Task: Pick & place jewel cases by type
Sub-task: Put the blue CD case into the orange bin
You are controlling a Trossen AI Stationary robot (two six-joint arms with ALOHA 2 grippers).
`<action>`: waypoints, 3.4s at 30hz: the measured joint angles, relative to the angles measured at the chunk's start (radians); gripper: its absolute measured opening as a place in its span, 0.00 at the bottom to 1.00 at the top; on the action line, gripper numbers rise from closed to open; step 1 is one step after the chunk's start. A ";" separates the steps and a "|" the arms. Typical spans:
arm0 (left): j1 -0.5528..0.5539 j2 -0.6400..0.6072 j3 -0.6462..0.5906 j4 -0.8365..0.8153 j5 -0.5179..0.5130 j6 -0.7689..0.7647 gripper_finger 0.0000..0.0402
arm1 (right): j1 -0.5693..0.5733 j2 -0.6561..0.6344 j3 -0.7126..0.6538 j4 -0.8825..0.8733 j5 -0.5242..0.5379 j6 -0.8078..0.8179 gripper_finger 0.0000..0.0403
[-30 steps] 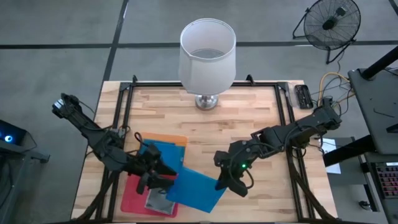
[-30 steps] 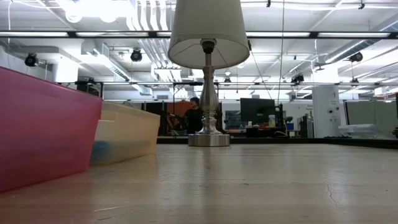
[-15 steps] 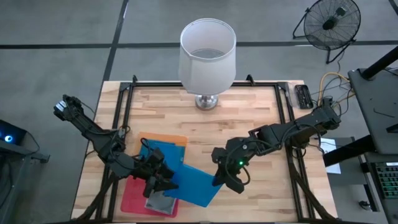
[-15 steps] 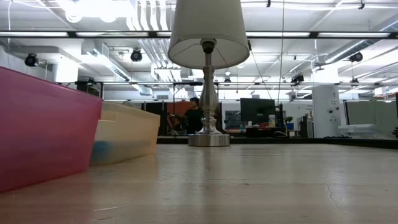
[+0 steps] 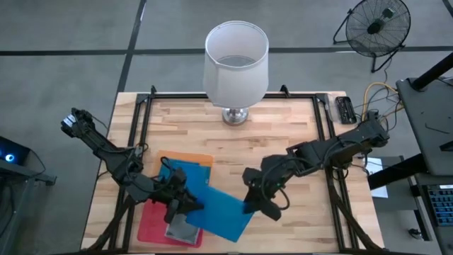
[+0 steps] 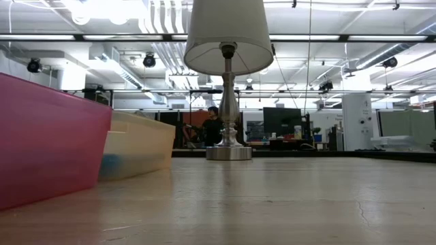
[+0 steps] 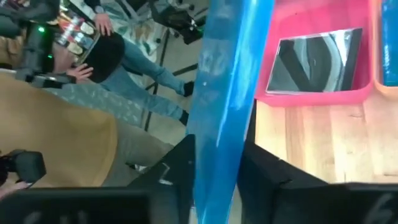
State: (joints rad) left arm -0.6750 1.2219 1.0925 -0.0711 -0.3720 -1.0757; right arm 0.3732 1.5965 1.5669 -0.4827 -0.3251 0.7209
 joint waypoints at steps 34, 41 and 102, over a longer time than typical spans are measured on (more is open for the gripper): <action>0.151 -0.628 -0.610 -0.311 -0.127 -0.524 0.02 | 0.349 -0.410 -0.034 -0.166 0.662 -0.053 0.56; 0.150 -0.760 -0.711 -0.327 -0.076 -0.561 0.02 | 0.351 -0.363 -0.034 -0.167 0.657 -0.004 0.56; 0.150 -0.622 -0.852 -0.339 0.087 -0.886 0.64 | 0.351 -0.300 -0.036 -0.246 0.658 -0.041 0.56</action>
State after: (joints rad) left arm -0.5246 0.5995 0.2402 -0.4102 -0.2854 -1.9615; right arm 0.7246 1.2961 1.5311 -0.7288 0.3332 0.6797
